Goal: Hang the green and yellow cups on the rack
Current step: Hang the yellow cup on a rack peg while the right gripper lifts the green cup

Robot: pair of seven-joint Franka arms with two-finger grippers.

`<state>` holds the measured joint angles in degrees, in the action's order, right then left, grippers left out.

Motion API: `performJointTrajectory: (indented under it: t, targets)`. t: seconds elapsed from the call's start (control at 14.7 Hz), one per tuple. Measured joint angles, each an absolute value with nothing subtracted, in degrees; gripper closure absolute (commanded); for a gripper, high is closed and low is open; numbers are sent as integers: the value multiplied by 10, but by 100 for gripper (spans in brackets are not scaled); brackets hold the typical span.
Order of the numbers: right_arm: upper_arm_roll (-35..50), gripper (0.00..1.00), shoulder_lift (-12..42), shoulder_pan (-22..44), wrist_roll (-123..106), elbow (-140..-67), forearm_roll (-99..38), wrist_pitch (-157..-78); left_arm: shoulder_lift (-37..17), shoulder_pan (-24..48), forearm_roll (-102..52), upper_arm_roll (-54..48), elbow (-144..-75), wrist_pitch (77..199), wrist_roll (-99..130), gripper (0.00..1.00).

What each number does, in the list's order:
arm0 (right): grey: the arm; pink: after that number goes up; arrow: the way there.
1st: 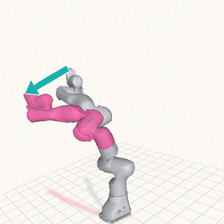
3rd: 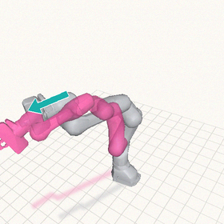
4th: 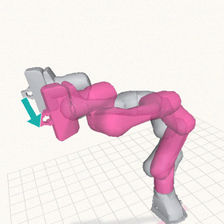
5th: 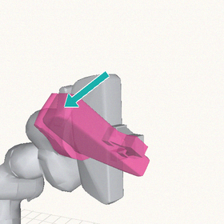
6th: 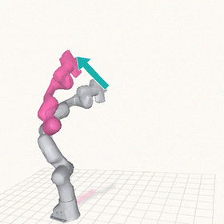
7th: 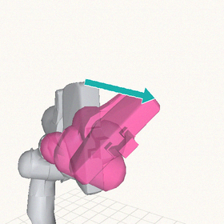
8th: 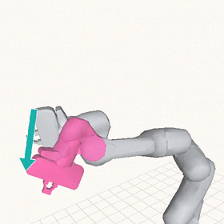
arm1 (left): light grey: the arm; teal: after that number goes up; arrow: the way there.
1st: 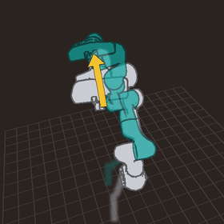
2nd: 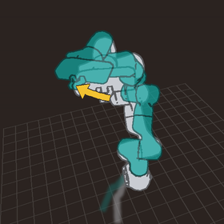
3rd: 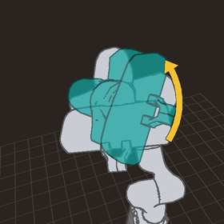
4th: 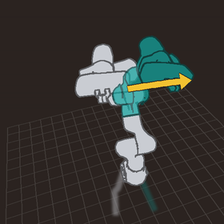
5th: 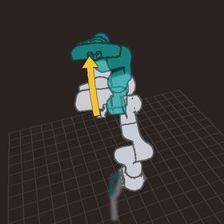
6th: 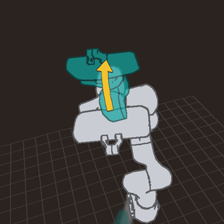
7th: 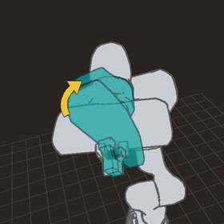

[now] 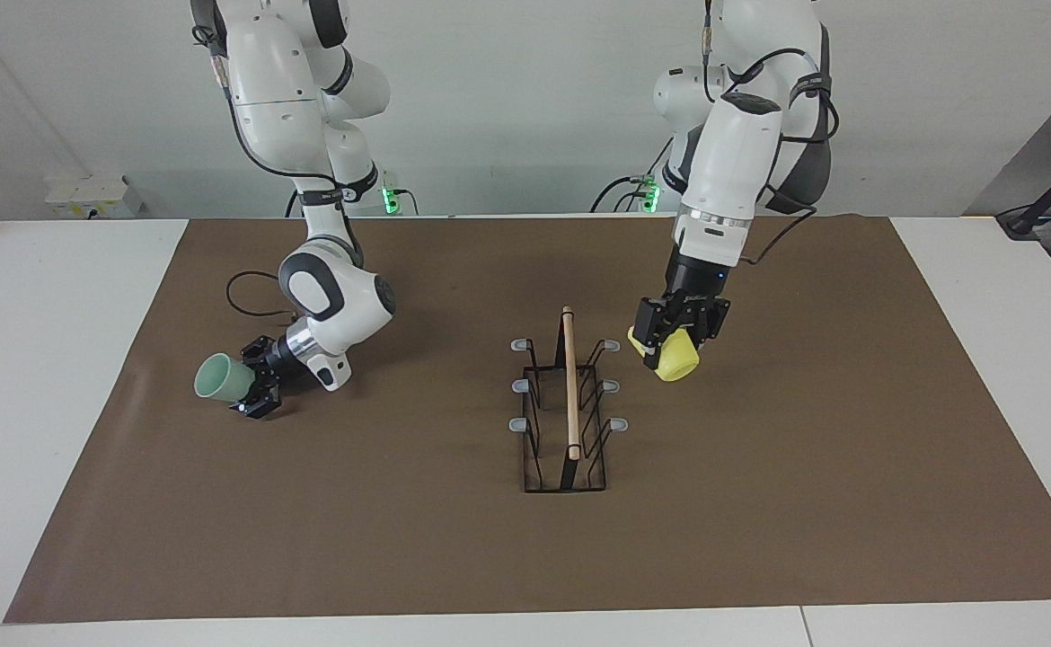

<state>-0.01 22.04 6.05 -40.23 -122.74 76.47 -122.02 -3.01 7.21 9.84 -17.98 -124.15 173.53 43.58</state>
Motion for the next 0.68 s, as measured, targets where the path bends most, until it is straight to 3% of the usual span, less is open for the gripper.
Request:
performJointTrajectory:
  t: [0.27, 0.68]
  targets:
    - [-1, 100, 181, 30, -484, -1215, 658, -1265, -30, 72, 102, -179, -1278, 1826, 435, 100]
    - [8, 100, 111, 44, -577, -1207, 404, -1253, -38, 71, 102, -177, -1317, 1905, 435, 100]
